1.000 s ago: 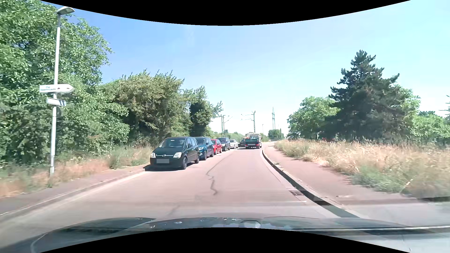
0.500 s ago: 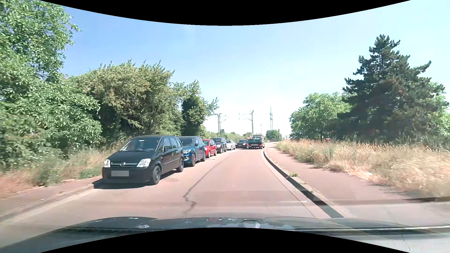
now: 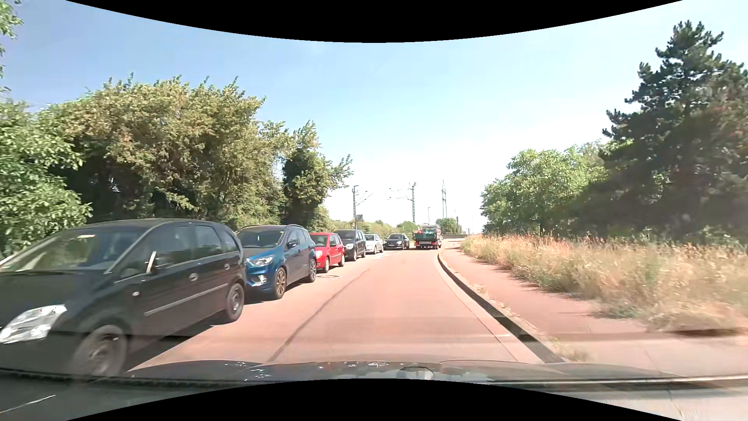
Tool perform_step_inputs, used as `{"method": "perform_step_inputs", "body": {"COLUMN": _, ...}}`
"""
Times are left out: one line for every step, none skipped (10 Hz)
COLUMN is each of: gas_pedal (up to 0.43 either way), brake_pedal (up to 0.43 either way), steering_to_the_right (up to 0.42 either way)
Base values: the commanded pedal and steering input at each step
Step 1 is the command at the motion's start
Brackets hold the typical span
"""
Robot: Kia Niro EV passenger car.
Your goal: Follow the waypoints while adhering to traffic rules and regulations
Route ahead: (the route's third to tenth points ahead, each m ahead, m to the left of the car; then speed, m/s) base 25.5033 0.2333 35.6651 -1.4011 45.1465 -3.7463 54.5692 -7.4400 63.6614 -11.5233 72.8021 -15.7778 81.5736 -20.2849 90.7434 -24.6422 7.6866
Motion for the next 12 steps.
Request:
{"method": "perform_step_inputs", "body": {"gas_pedal": 0.240, "brake_pedal": 0.000, "steering_to_the_right": 0.028}}
{"method": "perform_step_inputs", "body": {"gas_pedal": 0.209, "brake_pedal": 0.000, "steering_to_the_right": 0.028}}
{"method": "perform_step_inputs", "body": {"gas_pedal": 0.197, "brake_pedal": 0.000, "steering_to_the_right": 0.028}}
{"method": "perform_step_inputs", "body": {"gas_pedal": 0.197, "brake_pedal": 0.000, "steering_to_the_right": 0.028}}
{"method": "perform_step_inputs", "body": {"gas_pedal": 0.197, "brake_pedal": 0.000, "steering_to_the_right": 0.028}}
{"method": "perform_step_inputs", "body": {"gas_pedal": 0.197, "brake_pedal": 0.000, "steering_to_the_right": 0.028}}
{"method": "perform_step_inputs", "body": {"gas_pedal": 0.197, "brake_pedal": 0.000, "steering_to_the_right": 0.027}}
{"method": "perform_step_inputs", "body": {"gas_pedal": 0.189, "brake_pedal": 0.000, "steering_to_the_right": 0.026}}
{"method": "perform_step_inputs", "body": {"gas_pedal": 0.177, "brake_pedal": 0.000, "steering_to_the_right": 0.025}}
{"method": "perform_step_inputs", "body": {"gas_pedal": 0.169, "brake_pedal": 0.000, "steering_to_the_right": 0.025}}
{"method": "perform_step_inputs", "body": {"gas_pedal": 0.157, "brake_pedal": 0.000, "steering_to_the_right": 0.025}}
{"method": "perform_step_inputs", "body": {"gas_pedal": 0.098, "brake_pedal": 0.000, "steering_to_the_right": 0.025}}
